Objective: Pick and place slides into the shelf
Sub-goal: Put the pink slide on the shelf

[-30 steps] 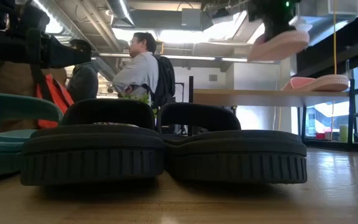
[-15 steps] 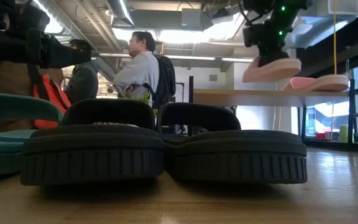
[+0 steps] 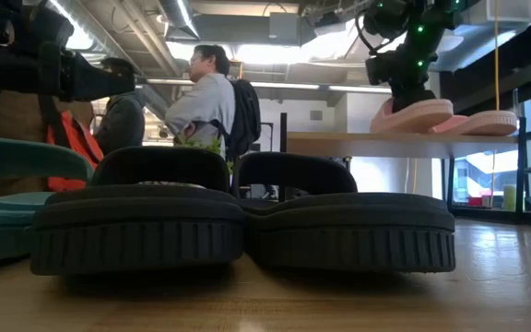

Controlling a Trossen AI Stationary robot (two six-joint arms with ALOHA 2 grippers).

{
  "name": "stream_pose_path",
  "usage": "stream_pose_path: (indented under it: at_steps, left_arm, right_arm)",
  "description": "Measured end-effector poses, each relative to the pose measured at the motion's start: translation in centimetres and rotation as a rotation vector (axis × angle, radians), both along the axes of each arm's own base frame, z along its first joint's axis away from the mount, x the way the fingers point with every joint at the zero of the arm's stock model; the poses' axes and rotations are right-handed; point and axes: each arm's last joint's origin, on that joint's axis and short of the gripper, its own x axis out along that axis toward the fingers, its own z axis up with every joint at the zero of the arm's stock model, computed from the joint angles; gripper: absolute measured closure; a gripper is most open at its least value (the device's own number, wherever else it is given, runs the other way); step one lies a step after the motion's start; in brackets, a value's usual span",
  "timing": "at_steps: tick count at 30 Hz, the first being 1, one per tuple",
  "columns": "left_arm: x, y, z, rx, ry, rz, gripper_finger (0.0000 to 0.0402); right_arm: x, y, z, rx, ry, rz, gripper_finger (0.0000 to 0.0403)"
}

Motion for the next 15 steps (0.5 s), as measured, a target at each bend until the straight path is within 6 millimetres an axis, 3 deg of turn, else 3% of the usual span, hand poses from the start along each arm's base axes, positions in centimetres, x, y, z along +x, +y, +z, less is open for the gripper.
stream_pose_path:
  at_steps: [15]
  left_arm:
    - [0.00,0.00,-0.01,-0.003,-0.001,0.000,0.0256]
  right_arm:
    - [-0.07,-0.32,-0.19,0.039,-0.015,0.016,0.0391]
